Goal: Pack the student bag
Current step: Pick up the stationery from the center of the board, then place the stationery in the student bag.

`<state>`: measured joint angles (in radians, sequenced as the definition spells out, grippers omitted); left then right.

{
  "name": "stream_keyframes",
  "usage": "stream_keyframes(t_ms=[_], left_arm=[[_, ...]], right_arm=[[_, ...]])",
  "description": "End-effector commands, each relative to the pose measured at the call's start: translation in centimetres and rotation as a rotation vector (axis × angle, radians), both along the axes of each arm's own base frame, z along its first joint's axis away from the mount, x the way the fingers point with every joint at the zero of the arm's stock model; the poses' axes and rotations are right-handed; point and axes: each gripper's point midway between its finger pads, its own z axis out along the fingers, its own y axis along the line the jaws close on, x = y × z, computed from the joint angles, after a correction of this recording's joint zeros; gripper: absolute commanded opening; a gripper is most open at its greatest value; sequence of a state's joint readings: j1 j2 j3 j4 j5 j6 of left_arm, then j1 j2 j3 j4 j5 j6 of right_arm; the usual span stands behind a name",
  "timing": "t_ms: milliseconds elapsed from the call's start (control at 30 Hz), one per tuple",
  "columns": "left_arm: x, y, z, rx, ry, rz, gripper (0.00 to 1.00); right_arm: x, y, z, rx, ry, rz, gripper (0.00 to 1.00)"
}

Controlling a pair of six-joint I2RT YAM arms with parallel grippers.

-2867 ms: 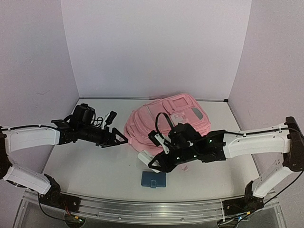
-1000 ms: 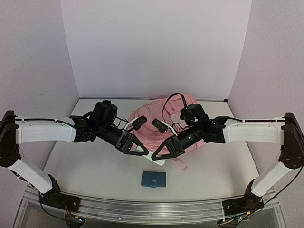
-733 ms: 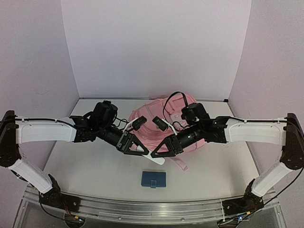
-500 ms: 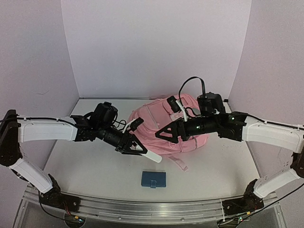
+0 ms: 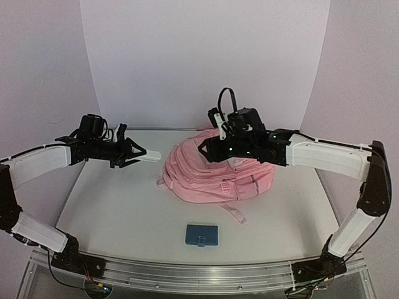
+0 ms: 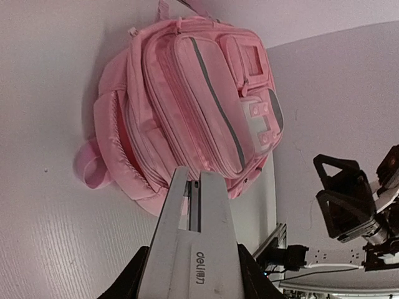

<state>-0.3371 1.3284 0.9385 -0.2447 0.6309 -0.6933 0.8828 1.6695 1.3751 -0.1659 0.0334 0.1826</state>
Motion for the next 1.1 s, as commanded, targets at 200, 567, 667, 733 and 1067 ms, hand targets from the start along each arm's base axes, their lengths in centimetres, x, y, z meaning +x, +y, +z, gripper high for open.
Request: stream_keyframes(t_ms=[200, 567, 667, 733, 1067], left_arm=[[0.7, 3.8, -0.1, -0.027, 0.018, 0.172, 0.0], [-0.4, 3.7, -0.7, -0.026, 0.043, 0.145, 0.0], [-0.4, 3.7, -0.3, -0.031, 0.036, 0.143, 0.0], [-0.4, 3.7, 0.1, -0.036, 0.03, 0.14, 0.01], [1.2, 2.1, 1.9, -0.129, -0.002, 0.113, 0.0]], right_arm=[[3.3, 4.5, -7.1, -0.337, -0.083, -0.034, 0.69], [6.7, 2.7, -9.3, -0.491, -0.13, -0.252, 0.63], [6.8, 2.4, -8.9, -0.484, -0.132, -0.275, 0.54], [6.9, 2.4, -8.4, -0.466, -0.132, -0.285, 0.49], [8.1, 1.1, -6.0, -0.354, -0.111, -0.34, 0.04]])
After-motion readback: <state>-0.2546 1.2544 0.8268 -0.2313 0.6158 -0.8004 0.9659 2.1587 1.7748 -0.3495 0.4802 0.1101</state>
